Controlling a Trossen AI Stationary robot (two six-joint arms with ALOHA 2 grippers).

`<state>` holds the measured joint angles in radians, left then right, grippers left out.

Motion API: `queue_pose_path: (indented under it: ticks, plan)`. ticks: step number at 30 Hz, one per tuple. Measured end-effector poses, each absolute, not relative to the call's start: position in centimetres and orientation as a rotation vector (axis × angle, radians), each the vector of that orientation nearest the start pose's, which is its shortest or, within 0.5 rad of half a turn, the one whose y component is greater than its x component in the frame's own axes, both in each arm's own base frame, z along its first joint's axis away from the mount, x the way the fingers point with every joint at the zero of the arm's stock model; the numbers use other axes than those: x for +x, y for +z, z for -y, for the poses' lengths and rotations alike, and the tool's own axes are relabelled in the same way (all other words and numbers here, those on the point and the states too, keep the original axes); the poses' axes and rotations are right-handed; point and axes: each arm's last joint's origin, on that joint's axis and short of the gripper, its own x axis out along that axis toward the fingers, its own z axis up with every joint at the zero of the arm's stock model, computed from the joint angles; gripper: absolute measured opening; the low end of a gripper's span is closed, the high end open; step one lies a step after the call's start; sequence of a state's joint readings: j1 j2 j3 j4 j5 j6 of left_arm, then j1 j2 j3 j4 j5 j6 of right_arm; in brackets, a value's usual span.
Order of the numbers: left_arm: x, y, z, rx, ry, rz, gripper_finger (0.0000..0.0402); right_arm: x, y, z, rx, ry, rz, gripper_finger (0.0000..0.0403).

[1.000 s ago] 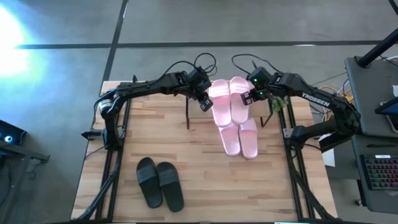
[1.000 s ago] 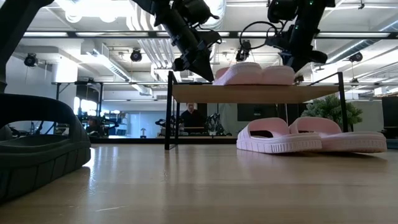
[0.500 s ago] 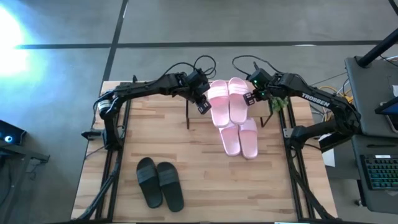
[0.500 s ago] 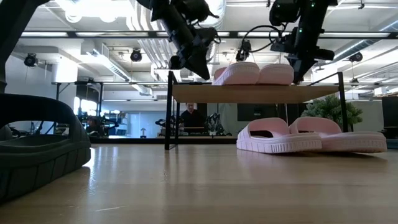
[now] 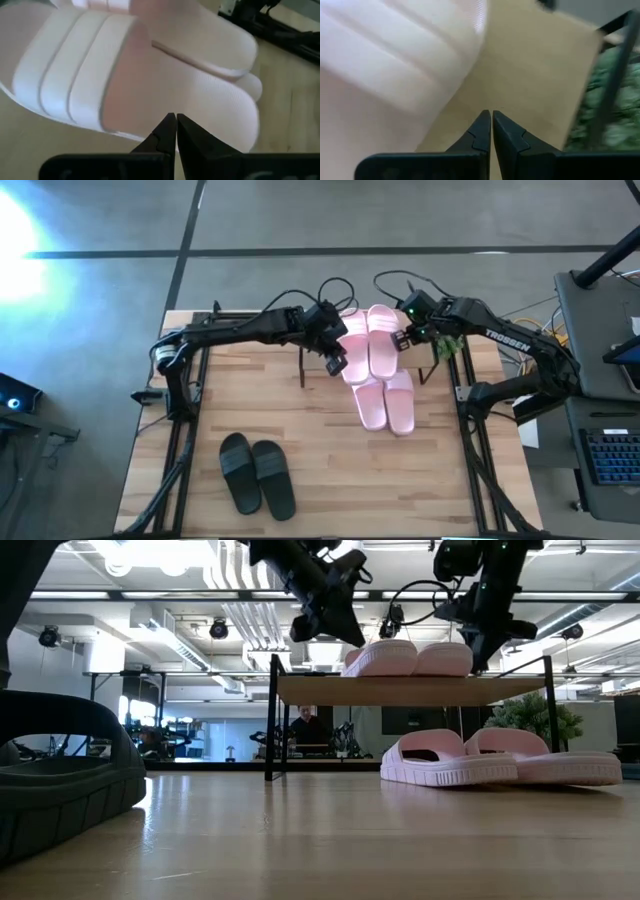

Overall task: Pick and place slides into the shelf
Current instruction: Adjust the pink slippers on the shelf

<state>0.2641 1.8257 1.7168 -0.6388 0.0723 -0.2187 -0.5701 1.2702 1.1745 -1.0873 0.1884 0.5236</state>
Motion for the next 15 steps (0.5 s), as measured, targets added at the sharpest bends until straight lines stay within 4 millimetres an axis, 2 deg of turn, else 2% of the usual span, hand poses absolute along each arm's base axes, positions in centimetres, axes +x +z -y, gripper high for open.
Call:
queue_pose_path:
  ticks: [6,15]
  plan:
    - [40.1,32.3,-10.7,-0.334,0.267,-0.673,0.0000,19.1,31.2,12.0,0.771,-0.819,-0.968,0.0011]
    - [41.2,30.8,-12.4,-0.294,0.348,-0.666,0.0000,19.0,31.9,10.8,0.809,-0.771,-0.960,0.0011]
